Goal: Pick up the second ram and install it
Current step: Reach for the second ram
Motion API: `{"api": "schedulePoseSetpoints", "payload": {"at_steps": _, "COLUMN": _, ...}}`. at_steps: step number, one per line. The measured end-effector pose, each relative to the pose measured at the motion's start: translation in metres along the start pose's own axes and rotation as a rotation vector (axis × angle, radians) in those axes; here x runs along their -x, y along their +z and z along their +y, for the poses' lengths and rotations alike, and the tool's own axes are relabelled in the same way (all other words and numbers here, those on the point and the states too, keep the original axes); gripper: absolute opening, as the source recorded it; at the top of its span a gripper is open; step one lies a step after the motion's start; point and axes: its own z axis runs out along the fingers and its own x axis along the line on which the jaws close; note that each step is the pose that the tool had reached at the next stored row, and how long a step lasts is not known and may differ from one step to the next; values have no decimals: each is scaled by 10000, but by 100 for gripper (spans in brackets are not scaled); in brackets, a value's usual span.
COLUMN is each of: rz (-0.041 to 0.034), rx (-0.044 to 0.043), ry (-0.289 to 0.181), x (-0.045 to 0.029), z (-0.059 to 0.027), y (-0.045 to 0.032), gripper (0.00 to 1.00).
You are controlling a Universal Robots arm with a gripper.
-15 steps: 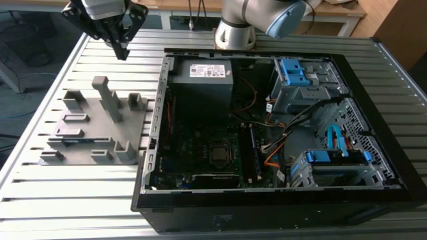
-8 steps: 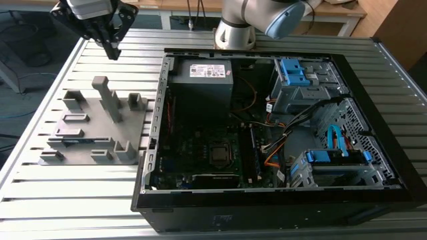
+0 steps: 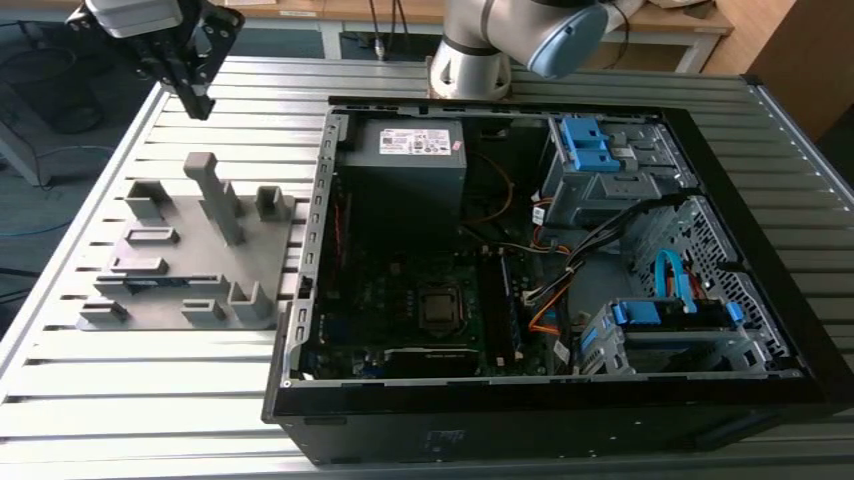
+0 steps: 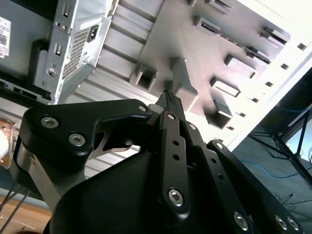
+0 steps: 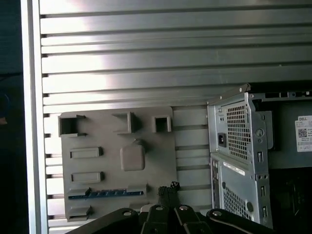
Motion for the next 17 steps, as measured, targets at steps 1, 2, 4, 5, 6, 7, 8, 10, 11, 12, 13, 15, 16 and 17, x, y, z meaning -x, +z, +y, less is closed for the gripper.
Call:
{"api": "schedulePoseSetpoints", "payload": {"at_steps": 1, "rz": 0, "rx": -1, "ry": -1, "x": -32, "z": -2, "y": -1, "gripper": 10}}
{"api": "schedulePoseSetpoints", "payload": {"at_steps": 2, "rz": -1, "rx": -1, "ry": -1, "x": -64, "z": -5, "y": -2, "gripper": 10}}
{"api": "schedulePoseSetpoints", "payload": {"at_steps": 4, "rz": -3, "rx": 1, "ry": -2, "x": -123, "z": -10, "y": -2, "gripper": 10}}
{"api": "schedulePoseSetpoints", "payload": {"at_steps": 5, "rz": -3, "rx": 1, "ry": -1, "x": -156, "z": -12, "y": -3, "gripper": 10}}
{"api": "schedulePoseSetpoints", "payload": {"at_steps": 6, "rz": -3, "rx": 0, "ry": 0, "x": -184, "z": -14, "y": -3, "gripper": 10}}
{"api": "schedulePoseSetpoints", "payload": {"at_steps": 7, "rz": -2, "rx": 0, "ry": 0, "x": -211, "z": -16, "y": -5, "gripper": 10}}
{"api": "schedulePoseSetpoints", "payload": {"at_steps": 8, "rz": -2, "rx": -1, "ry": 0, "x": -237, "z": -18, "y": -5, "gripper": 10}}
{"api": "schedulePoseSetpoints", "payload": {"at_steps": 10, "rz": -2, "rx": 0, "ry": 0, "x": -288, "z": -22, "y": -6, "gripper": 10}}
{"api": "schedulePoseSetpoints", "payload": {"at_steps": 11, "rz": -2, "rx": 0, "ry": 0, "x": -315, "z": -24, "y": -6, "gripper": 10}}
{"api": "schedulePoseSetpoints", "payload": {"at_steps": 12, "rz": -3, "rx": 0, "ry": -1, "x": -342, "z": -26, "y": -6, "gripper": 10}}
{"api": "schedulePoseSetpoints", "payload": {"at_steps": 13, "rz": -4, "rx": 1, "ry": -1, "x": -372, "z": -28, "y": -7, "gripper": 10}}
{"api": "schedulePoseSetpoints", "payload": {"at_steps": 15, "rz": -3, "rx": 0, "ry": -1, "x": -430, "z": -33, "y": -8, "gripper": 10}}
{"api": "schedulePoseSetpoints", "payload": {"at_steps": 16, "rz": -3, "rx": 0, "ry": 0, "x": -459, "z": -35, "y": -9, "gripper": 10}}
{"api": "schedulePoseSetpoints", "payload": {"at_steps": 17, "rz": -4, "rx": 0, "ry": 0, "x": -486, "z": -37, "y": -9, "gripper": 10}}
